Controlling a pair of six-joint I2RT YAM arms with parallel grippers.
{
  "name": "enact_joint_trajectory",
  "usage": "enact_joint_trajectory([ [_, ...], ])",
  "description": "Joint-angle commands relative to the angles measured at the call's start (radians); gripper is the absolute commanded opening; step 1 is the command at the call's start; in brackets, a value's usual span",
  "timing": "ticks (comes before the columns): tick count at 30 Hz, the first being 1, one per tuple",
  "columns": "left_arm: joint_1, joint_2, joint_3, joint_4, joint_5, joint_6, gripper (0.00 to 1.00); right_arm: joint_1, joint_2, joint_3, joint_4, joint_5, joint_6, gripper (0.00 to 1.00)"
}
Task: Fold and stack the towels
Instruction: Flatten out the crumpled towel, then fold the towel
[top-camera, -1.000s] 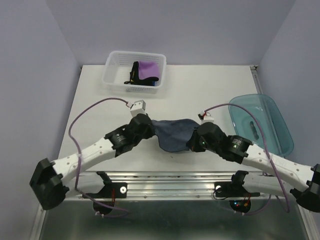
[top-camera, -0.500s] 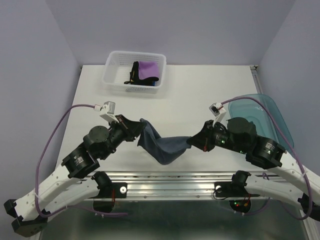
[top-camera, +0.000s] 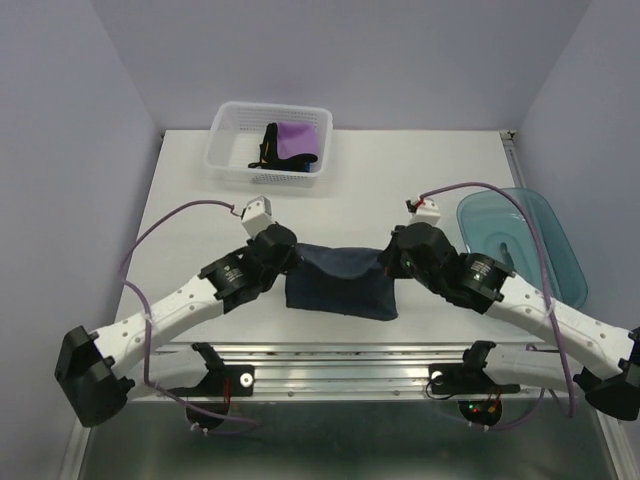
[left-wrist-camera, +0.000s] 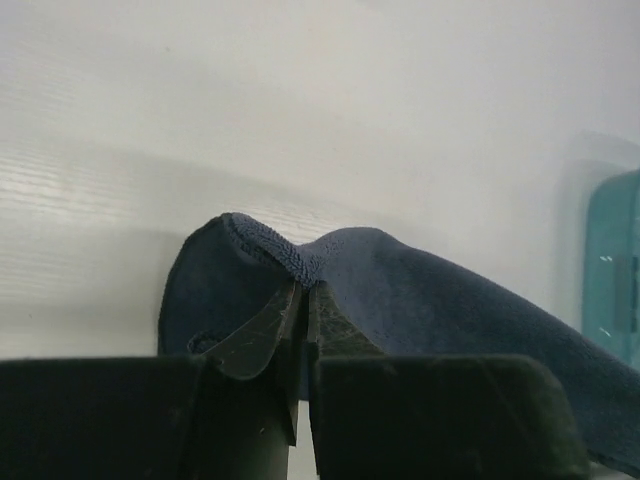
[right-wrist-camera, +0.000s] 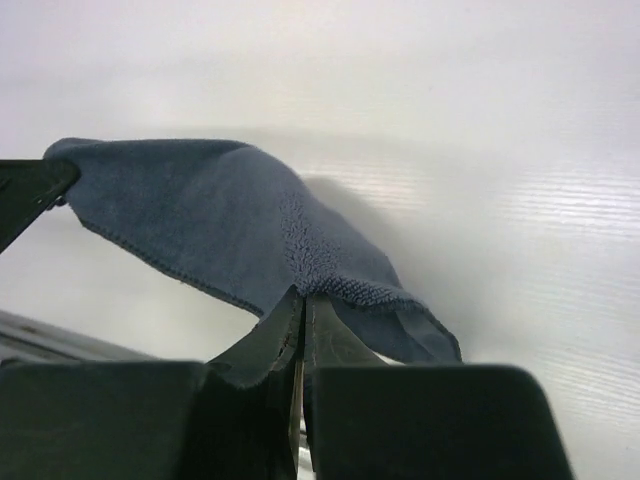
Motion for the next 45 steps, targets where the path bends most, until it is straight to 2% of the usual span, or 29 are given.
enact_joint_trajectory([
  [1, 0.099, 0.129, 0.116, 0.056, -0.06, 0.025, 0.0, -0.125, 0.057, 0.003, 0.151, 0.094, -0.044, 0.01],
  [3, 0.145, 0.181, 0.136, 0.095, -0.019, 0.065, 0.0, -0.238, 0.086, -0.008, 0.235, -0.006, -0.087, 0.01],
  [8, 0.238, 0.328, 0.193, 0.22, 0.086, 0.165, 0.0, -0.376, 0.221, 0.015, 0.345, -0.106, -0.133, 0.01],
  [14, 0.283, 0.504, 0.306, 0.218, 0.129, 0.222, 0.0, -0.475, 0.356, 0.074, 0.38, -0.208, -0.159, 0.01],
  [20, 0.3, 0.606, 0.364, 0.215, 0.149, 0.239, 0.0, -0.556, 0.459, 0.106, 0.407, -0.294, -0.176, 0.01],
  [27, 0.314, 0.626, 0.351, 0.201, 0.169, 0.225, 0.0, -0.576, 0.485, 0.092, 0.387, -0.348, -0.182, 0.01],
  [34, 0.307, 0.585, 0.23, 0.219, 0.212, 0.196, 0.0, -0.576, 0.415, -0.029, 0.384, -0.409, -0.139, 0.01],
  [45, 0.264, 0.528, 0.088, 0.236, 0.187, 0.102, 0.0, -0.576, 0.324, -0.149, 0.34, -0.417, -0.114, 0.01],
])
